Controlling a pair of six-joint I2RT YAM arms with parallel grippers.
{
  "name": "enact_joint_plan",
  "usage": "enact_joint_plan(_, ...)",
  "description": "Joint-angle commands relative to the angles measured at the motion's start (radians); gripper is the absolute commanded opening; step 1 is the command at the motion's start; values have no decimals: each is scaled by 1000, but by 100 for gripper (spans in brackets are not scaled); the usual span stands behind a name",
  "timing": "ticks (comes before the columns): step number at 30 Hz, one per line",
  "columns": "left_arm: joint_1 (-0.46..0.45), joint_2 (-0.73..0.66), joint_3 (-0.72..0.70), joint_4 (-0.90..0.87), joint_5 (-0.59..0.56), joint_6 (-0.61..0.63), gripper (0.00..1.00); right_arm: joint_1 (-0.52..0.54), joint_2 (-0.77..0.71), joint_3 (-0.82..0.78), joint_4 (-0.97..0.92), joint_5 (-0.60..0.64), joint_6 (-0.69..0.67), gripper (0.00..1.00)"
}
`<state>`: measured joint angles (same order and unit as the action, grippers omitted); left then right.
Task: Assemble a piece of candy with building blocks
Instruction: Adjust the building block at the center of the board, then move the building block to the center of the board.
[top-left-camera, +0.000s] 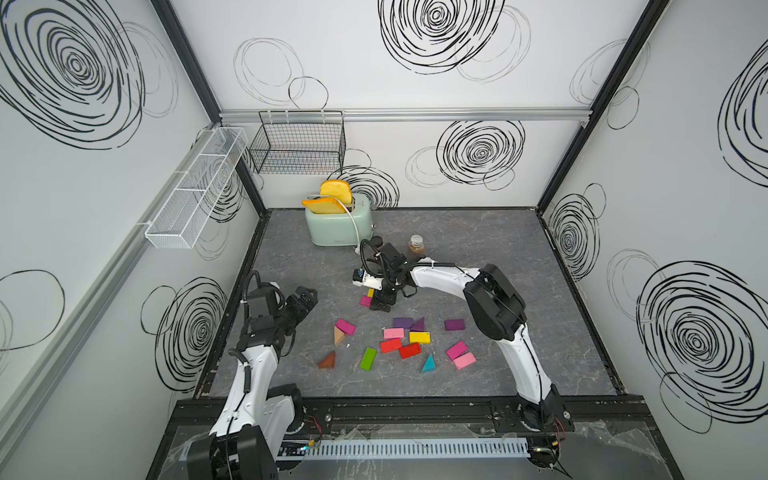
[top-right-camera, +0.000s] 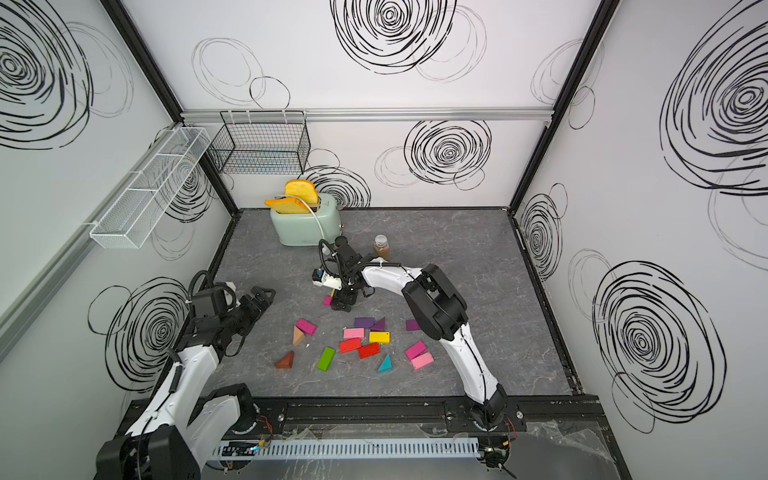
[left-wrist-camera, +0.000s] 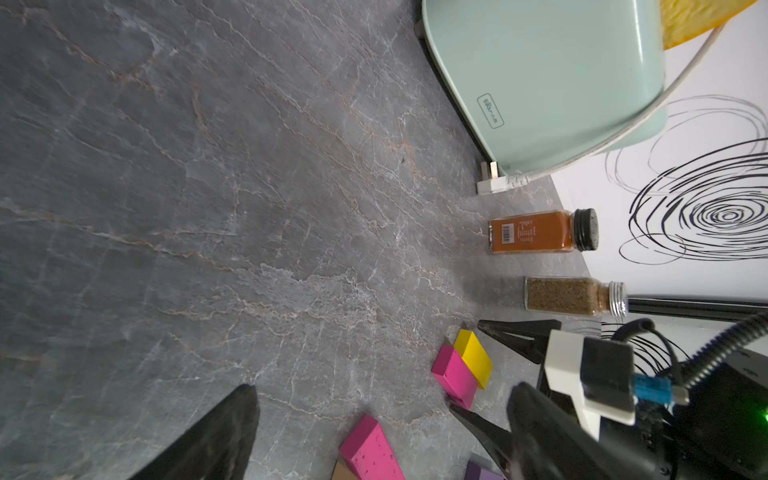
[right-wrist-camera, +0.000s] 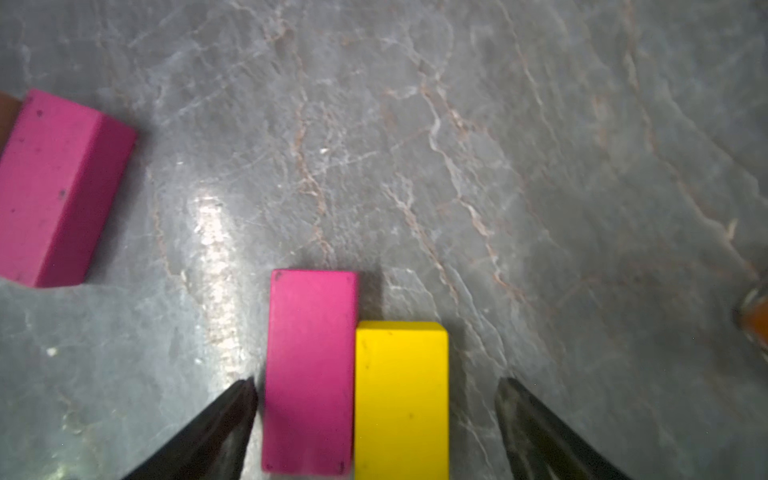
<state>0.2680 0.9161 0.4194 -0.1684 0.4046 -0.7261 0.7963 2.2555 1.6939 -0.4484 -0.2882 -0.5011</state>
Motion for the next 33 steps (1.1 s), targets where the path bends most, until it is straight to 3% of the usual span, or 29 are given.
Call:
enact_joint_plan(1,-12,17,5,42,5,5,98,-29,-105,-10,25,-31,54,99)
enact_joint_plan(6,-43,-6,15,-9,-18,9,98,-3,-259,-107,81,-29,198,99)
enact_joint_plan(11,-54,12,-31,45,40,-59,98,120,-327,-265,169,47,423,99)
enact_joint_plan(15,-51,74,-66,104,84,-72,98,213,-349,-375,283,75,493,98)
enact_joint_plan(33,0,43,-73,90,80,-56,98,252,-174,-325,379,35,436,75)
